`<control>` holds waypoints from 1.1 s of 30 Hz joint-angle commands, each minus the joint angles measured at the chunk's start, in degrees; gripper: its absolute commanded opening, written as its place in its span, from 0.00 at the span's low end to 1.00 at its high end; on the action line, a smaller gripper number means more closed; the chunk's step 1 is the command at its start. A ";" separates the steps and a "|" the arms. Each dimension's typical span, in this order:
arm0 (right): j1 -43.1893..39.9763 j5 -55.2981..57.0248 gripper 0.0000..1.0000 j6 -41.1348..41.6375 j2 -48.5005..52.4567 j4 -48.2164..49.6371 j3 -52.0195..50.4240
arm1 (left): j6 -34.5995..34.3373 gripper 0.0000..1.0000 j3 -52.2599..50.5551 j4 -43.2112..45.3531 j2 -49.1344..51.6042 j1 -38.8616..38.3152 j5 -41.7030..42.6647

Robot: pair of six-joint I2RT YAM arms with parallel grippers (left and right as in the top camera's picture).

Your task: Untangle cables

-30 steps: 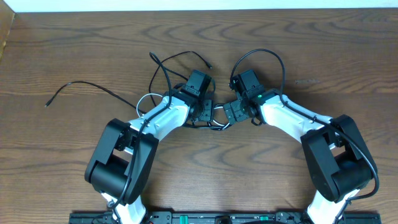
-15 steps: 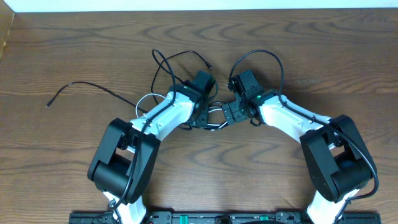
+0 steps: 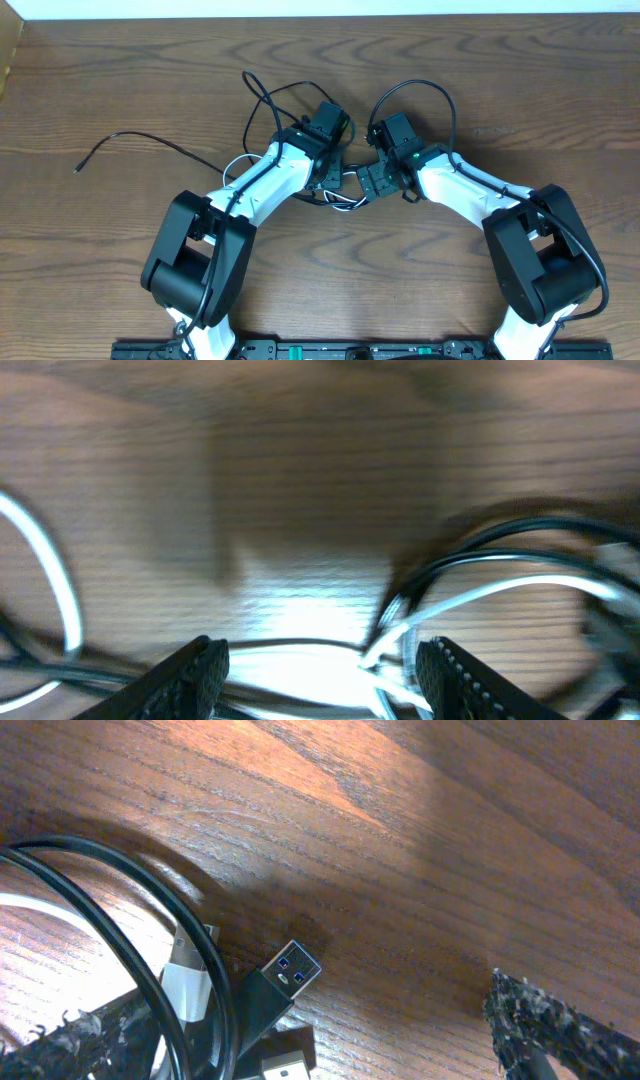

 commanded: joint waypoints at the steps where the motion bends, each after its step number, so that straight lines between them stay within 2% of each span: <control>1: -0.09 2.69 0.99 -1.79 3.76 -1.60 -2.78 | -0.35 0.66 0.02 0.61 1.95 -1.05 2.36; 11: -0.09 2.71 0.99 -1.79 3.76 -1.64 -2.78 | -0.26 0.66 -0.02 1.86 6.71 -1.84 1.18; 19: -0.15 9.03 0.99 -2.89 3.76 -3.50 -2.78 | -0.26 0.68 -0.09 -2.08 8.48 -1.79 -14.93; 23: -0.15 11.91 0.99 -2.91 3.76 -4.46 -2.78 | 0.15 0.70 -0.09 -2.91 8.48 -1.42 -19.37; 33: -0.31 13.11 0.99 -3.96 3.76 -5.07 -2.78 | 4.15 0.71 -0.24 -3.21 8.48 2.58 -20.41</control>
